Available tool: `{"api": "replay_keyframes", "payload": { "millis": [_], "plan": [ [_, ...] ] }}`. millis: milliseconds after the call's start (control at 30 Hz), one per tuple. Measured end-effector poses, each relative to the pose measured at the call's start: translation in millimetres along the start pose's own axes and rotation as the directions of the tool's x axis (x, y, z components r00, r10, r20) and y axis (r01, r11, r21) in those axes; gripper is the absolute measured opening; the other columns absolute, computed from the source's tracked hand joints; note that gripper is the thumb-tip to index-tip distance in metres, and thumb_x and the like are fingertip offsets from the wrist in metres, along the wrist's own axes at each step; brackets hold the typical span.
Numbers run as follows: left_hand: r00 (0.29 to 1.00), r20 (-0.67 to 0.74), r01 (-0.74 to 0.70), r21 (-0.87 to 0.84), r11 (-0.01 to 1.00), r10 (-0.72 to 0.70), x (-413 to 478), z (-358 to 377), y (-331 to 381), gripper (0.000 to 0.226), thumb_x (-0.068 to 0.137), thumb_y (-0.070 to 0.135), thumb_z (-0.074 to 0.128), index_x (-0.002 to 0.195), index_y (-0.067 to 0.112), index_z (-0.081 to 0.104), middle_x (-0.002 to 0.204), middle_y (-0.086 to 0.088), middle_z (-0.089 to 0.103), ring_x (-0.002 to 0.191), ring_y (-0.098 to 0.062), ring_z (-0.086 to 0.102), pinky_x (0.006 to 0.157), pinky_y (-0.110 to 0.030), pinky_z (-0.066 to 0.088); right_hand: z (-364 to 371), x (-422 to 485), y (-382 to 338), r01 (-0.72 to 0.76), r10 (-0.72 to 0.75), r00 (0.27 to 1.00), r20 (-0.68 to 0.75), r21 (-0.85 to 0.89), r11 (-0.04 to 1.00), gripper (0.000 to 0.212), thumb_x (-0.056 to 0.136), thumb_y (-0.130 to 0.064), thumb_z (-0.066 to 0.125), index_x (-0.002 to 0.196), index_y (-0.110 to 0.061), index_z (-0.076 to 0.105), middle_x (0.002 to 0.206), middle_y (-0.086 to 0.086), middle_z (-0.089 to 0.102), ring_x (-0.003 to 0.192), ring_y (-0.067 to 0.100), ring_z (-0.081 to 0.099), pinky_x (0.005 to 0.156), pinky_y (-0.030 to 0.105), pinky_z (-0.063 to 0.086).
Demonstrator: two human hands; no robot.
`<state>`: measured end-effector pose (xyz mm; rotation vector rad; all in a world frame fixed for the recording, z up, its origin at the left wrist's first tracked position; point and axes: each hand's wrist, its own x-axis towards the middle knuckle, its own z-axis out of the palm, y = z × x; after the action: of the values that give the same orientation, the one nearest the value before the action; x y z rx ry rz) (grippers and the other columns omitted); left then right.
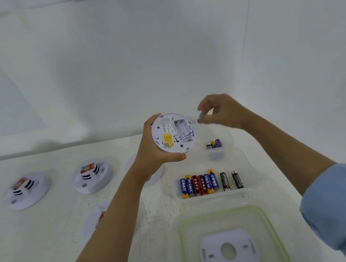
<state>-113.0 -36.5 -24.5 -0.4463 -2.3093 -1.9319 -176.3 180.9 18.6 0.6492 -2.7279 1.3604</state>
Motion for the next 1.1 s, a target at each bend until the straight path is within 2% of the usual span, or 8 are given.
{"api": "replay_keyframes", "payload": {
  "millis": [100,300,433,533,667,833,933,1100],
  "plan": [
    [1.0,0.017,0.006,-0.033,0.999,-0.005,-4,0,4,0.099,0.046,0.003,0.08,0.13,0.022,0.031,0.122,0.008,0.046,0.112,-0.006,0.051,0.085,-0.02,0.052,-8,-24,-25,0.116,-0.101,0.992,-0.078,0.233,0.966,0.033,0.07,0.003,0.073,0.089,-0.02,0.057,0.09,0.001,0.065,0.054,0.012,0.045,0.052,0.011,0.039],
    [0.996,0.091,0.005,-0.102,0.995,0.005,-10,9,17,0.096,0.049,-0.002,0.077,0.13,0.022,0.032,0.122,0.004,0.05,0.109,-0.01,0.055,0.078,-0.023,0.054,11,-50,-41,0.193,-0.193,0.979,0.069,0.006,0.981,0.033,0.066,-0.004,0.077,0.096,-0.015,0.069,0.095,-0.012,0.065,0.063,0.005,0.047,0.058,0.011,0.04],
    [0.992,0.126,0.023,-0.114,0.993,-0.008,-16,11,23,0.094,0.049,-0.005,0.076,0.127,0.024,0.034,0.118,0.008,0.052,0.103,-0.004,0.058,0.074,-0.022,0.054,9,-58,-42,0.282,-0.266,0.958,0.107,-0.181,0.942,0.031,0.074,-0.017,0.075,0.104,-0.017,0.071,0.117,-0.004,0.058,0.094,0.007,0.054,0.07,0.017,0.041],
    [0.99,0.142,0.04,-0.122,0.992,-0.023,-18,11,23,0.096,0.051,-0.014,0.077,0.129,0.022,0.033,0.116,0.006,0.052,0.102,-0.006,0.059,0.071,-0.022,0.055,6,-63,-41,0.258,-0.225,0.963,0.147,-0.263,0.93,0.035,0.075,-0.034,0.073,0.107,-0.022,0.069,0.12,-0.006,0.045,0.106,0.013,0.05,0.087,0.032,0.047],
    [0.983,0.182,0.058,-0.13,0.99,-0.033,-20,12,21,0.098,0.052,-0.018,0.075,0.132,0.019,0.031,0.118,0.004,0.052,0.103,-0.008,0.059,0.072,-0.025,0.056,10,-63,-40,0.2,-0.195,0.98,0.044,-0.224,0.954,0.033,0.067,-0.033,0.078,0.099,-0.026,0.072,0.111,-0.011,0.044,0.097,0.003,0.043,0.097,0.049,0.039],
    [0.98,0.189,0.088,-0.171,0.981,-0.055,-19,14,21,0.105,0.045,-0.005,0.08,0.135,0.017,0.032,0.125,-0.004,0.051,0.112,-0.018,0.055,0.083,-0.035,0.055,3,-57,-47,0.049,-0.05,0.998,0.031,0.012,0.999,0.032,0.056,-0.027,0.085,0.081,-0.038,0.069,0.108,-0.017,0.051,0.114,0.01,0.046,0.106,0.044,0.032],
    [0.981,0.186,0.076,-0.159,0.984,-0.045,-19,16,24,0.104,0.044,-0.005,0.08,0.133,0.018,0.033,0.123,-0.002,0.052,0.109,-0.015,0.056,0.081,-0.033,0.055,-2,-51,-52,0.022,-0.034,0.989,0.142,0.083,0.996,0.033,0.059,-0.007,0.084,0.084,-0.021,0.069,0.101,-0.008,0.057,0.104,0.017,0.054,0.091,0.028,0.046],
    [0.98,0.194,0.059,-0.124,0.991,-0.034,-17,17,27,0.098,0.046,-0.008,0.076,0.13,0.02,0.034,0.118,0.002,0.053,0.101,-0.006,0.059,0.073,-0.025,0.055,0,-42,-50,-0.02,-0.018,0.972,0.233,0.158,0.987,0.03,0.061,0.005,0.08,0.073,-0.016,0.063,0.094,-0.005,0.061,0.08,0.016,0.064,0.062,0.025,0.058]
  ]
}}
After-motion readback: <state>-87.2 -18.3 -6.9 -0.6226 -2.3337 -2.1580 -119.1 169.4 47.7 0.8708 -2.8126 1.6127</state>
